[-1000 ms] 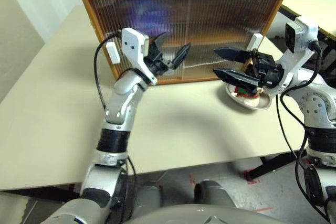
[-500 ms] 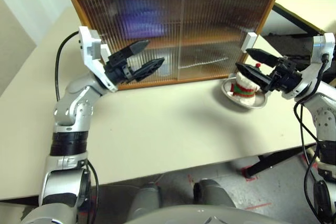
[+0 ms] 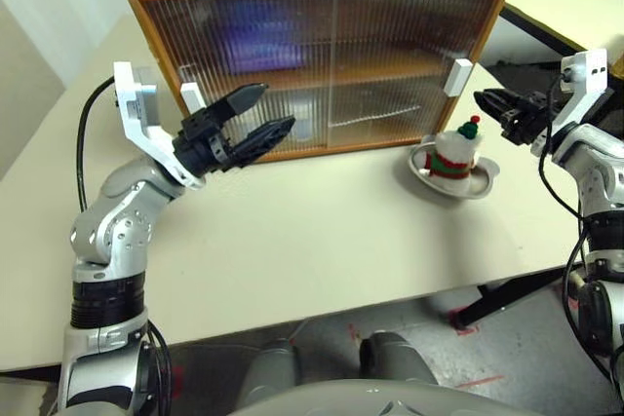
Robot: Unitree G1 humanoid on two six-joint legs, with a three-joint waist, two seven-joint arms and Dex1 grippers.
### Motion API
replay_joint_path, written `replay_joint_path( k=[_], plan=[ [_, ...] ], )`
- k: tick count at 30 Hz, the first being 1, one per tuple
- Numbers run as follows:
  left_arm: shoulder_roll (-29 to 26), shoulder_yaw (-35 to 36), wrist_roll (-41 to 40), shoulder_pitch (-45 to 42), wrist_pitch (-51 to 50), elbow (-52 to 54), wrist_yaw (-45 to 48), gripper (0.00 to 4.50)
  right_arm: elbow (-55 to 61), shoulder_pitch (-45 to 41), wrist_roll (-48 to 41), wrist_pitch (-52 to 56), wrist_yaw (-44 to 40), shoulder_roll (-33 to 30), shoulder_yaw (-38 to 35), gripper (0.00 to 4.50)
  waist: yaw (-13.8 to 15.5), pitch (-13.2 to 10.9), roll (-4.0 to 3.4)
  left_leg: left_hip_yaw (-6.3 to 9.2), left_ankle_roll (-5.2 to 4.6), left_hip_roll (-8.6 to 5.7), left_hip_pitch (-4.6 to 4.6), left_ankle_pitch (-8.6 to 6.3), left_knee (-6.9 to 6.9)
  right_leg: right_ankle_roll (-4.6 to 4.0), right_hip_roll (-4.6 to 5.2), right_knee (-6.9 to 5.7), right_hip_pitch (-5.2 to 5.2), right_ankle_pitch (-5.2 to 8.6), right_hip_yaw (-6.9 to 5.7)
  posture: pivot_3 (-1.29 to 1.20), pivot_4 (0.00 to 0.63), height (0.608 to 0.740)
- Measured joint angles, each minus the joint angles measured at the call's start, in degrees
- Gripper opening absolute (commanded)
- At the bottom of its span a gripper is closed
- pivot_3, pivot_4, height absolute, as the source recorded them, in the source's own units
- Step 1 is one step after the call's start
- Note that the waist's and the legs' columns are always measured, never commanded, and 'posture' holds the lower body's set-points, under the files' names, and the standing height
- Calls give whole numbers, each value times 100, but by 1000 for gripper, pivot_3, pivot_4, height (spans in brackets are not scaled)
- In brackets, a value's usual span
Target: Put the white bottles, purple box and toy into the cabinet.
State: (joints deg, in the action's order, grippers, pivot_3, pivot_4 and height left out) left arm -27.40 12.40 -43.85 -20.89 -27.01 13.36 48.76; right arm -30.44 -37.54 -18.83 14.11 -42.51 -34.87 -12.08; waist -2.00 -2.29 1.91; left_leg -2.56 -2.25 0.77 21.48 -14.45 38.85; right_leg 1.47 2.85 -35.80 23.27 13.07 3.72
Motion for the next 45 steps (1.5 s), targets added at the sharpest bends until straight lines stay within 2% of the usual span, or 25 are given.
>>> replay_joint_path(
  k=[1, 2, 12, 26, 35, 45],
  plan=[
    [7, -3, 0, 0, -1, 0, -16, 4500, -63, -43, 47, -48, 19, 5, 27, 57, 0, 0, 0, 0, 0, 0, 1, 0, 0, 1, 0, 2, 0, 0, 1, 65, 0, 740],
    [13, -3, 0, 1, -1, 1, -37, 4500, -140, -90, 122, -126, 28, 7, 44, 19, 2, 0, 0, 0, 0, -1, 2, 0, 0, 2, 1, 2, 0, 0, 1, 64, 0, 740],
    [121, -41, -4, 18, -1, 46, -64, 4500, -1055, -680, 774, -486, 573, 184, 328, 19, -7, 0, 0, -2, 0, -2, 0, 0, -1, 4, 0, 1, 0, -1, 8, 58, 0, 740],
    [222, -137, -3, 32, 6, 156, -68, 4500, -1922, -1263, 1009, -810, 849, 533, 421, 19, -38, -2, -3, -19, -1, -3, -10, 0, -2, 5, -2, 1, 0, -14, 31, 64, 0, 740],
    [238, -169, -3, 49, 39, 156, -125, 4500, -1795, -1379, 994, -796, 841, 737, 423, 19, -64, -3, -4, -32, -3, 1, -20, 2, -3, 3, -15, -3, 4, -24, 55, 65, 0, 740],
    [249, -185, -3, 49, 58, 158, -174, 4500, -623, -1379, 970, 101, 865, 1195, 586, 19, -40, -3, -5, -34, -1, 1, -13, 1, -25, 1, -15, 1, 16, -20, 64, 66, 0, 740]
  ],
)
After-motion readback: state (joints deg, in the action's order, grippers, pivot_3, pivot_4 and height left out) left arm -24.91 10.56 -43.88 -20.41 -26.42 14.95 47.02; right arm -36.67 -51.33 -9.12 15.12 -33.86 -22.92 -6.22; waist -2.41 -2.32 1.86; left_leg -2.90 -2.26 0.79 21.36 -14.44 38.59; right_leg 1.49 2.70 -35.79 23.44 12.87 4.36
